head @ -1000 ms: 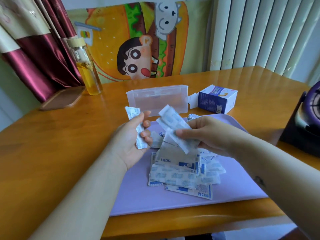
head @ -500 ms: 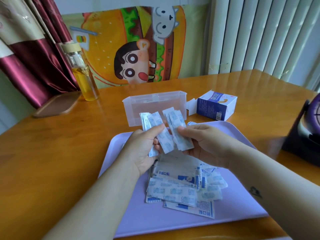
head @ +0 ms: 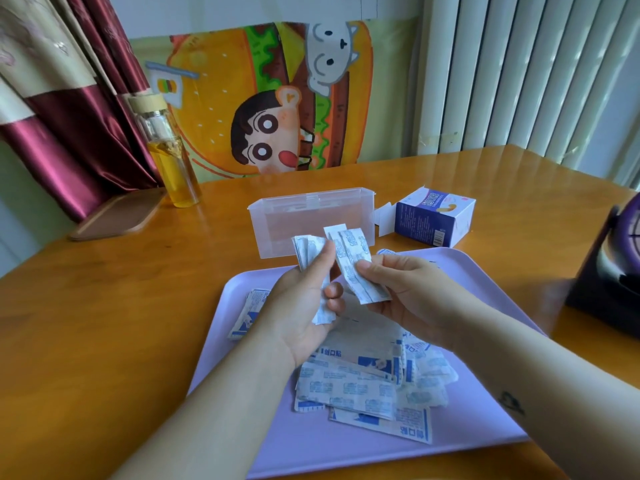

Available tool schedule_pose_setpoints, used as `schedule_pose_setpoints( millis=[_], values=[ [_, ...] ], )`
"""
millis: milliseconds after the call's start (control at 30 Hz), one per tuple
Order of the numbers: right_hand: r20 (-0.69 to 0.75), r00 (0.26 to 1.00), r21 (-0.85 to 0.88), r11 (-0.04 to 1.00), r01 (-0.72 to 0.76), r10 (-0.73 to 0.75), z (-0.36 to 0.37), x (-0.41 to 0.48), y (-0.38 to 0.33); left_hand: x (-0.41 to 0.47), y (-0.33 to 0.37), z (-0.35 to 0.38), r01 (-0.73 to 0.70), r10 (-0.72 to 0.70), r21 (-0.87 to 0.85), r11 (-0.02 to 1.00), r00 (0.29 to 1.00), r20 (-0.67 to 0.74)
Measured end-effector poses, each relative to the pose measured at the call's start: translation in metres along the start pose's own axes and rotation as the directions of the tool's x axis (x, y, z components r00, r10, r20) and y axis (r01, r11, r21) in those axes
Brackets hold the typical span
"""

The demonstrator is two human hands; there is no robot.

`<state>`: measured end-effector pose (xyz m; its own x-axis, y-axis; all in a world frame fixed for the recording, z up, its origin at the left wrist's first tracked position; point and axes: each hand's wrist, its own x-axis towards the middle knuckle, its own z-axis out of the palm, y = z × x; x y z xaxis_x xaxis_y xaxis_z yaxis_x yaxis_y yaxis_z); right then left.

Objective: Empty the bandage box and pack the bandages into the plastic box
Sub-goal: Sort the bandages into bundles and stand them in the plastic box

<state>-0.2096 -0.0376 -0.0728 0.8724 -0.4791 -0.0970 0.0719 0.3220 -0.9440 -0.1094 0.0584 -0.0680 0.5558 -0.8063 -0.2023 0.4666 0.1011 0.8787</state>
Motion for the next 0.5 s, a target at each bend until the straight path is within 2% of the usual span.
schedule_pose_setpoints(
  millis=[133,333,400,467,500],
  values=[
    [0.042,0.999,-0.001,1.000,0.018,-0.018,0.004,-0.002,0.002,0.000,-0.001,-0.002,-0.048,0.055,0.089,0.995,0.995,-0.080],
    [-0.155,0.976,-0.272,0.957,0.106,-0.152,0.003,-0.001,0.002,-0.002,0.002,-0.001,-0.102,0.110,0.099,0.990,0.991,-0.076],
    [-0.233,0.957,-0.220,0.968,0.121,-0.173,0.001,-0.001,-0.003,-0.002,0.003,-0.004,-0.102,0.107,0.064,0.993,0.991,-0.078],
    [-0.309,0.944,-0.039,0.994,0.105,-0.112,-0.004,-0.001,-0.013,0.000,0.004,-0.010,-0.142,0.147,0.065,0.988,0.986,-0.077],
    [-0.318,0.946,0.058,0.995,0.077,-0.055,-0.006,-0.003,-0.018,0.001,0.004,-0.013,-0.178,0.188,0.119,0.977,0.979,-0.076]
  ],
)
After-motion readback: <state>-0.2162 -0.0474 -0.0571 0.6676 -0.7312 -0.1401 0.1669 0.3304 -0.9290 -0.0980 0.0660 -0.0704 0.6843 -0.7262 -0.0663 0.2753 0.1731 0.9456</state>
